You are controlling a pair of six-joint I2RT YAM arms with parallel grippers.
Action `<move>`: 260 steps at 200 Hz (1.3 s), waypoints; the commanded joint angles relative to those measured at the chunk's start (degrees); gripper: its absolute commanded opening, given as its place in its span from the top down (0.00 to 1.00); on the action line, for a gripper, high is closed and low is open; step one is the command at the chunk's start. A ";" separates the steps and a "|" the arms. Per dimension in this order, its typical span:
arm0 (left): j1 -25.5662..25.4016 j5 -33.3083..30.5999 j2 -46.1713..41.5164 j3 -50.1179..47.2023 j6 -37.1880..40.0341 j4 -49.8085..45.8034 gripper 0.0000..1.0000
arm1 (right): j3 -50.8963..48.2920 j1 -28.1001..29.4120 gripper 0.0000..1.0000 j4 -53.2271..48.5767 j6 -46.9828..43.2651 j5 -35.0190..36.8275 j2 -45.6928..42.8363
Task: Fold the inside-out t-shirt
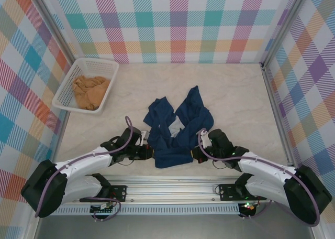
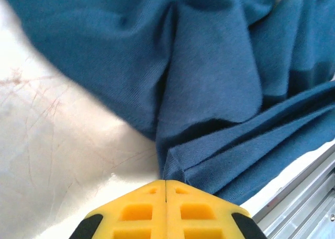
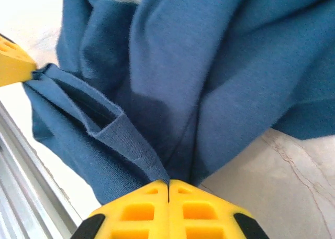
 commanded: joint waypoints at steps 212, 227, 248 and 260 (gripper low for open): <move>-0.44 3.04 -7.73 8.91 8.31 1.55 1.00 | 24.11 2.68 0.26 6.91 -20.65 -21.58 22.11; -0.43 2.30 -8.23 9.00 8.19 1.23 1.00 | 25.53 3.01 0.28 7.93 -20.65 -22.94 24.92; -0.43 -4.17 -9.68 9.84 6.33 -0.88 1.00 | 25.75 2.94 0.31 6.62 -20.39 -18.61 23.88; -0.35 -10.15 -11.66 10.56 5.24 -2.86 1.00 | 25.98 2.31 0.31 3.78 -20.14 -12.48 20.95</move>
